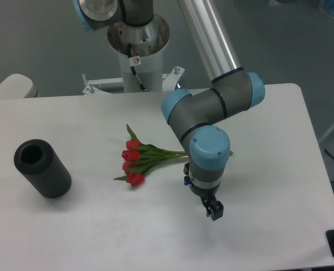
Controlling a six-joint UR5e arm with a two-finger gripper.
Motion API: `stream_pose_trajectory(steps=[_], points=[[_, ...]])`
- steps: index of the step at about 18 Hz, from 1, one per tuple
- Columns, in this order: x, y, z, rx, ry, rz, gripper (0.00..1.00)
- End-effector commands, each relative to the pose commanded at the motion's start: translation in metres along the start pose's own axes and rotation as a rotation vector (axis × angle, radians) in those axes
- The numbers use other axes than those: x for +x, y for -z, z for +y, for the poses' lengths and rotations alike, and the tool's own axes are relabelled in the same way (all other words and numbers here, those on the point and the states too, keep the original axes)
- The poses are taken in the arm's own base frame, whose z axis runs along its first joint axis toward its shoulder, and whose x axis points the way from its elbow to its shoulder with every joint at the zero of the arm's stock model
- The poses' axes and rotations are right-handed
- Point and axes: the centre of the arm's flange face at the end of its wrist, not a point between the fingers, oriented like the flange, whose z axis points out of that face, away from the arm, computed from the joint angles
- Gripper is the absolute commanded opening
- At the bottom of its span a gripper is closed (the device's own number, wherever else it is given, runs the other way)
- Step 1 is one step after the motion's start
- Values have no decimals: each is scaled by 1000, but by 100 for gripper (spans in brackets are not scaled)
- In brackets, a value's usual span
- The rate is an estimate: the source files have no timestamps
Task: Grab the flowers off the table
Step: 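Move the open gripper over the green stems of the red tulips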
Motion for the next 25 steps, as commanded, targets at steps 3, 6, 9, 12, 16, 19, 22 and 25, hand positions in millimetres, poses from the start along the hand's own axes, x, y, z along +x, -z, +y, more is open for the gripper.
stream_pose_trajectory(steps=[3,6,9,12,16,19,22,25], points=[[0,1,1,1,-2,-2,100],[1,2,2,4,3,0,100],[3,1,2,10,3,5,100],[11,3,-1,40,5,13,100],[30,6,0,43,0,31,100],[44,6,0,41,-6,43,100],[60,5,0,40,-59,59,100],[81,-2,-1,38,-88,83,100]])
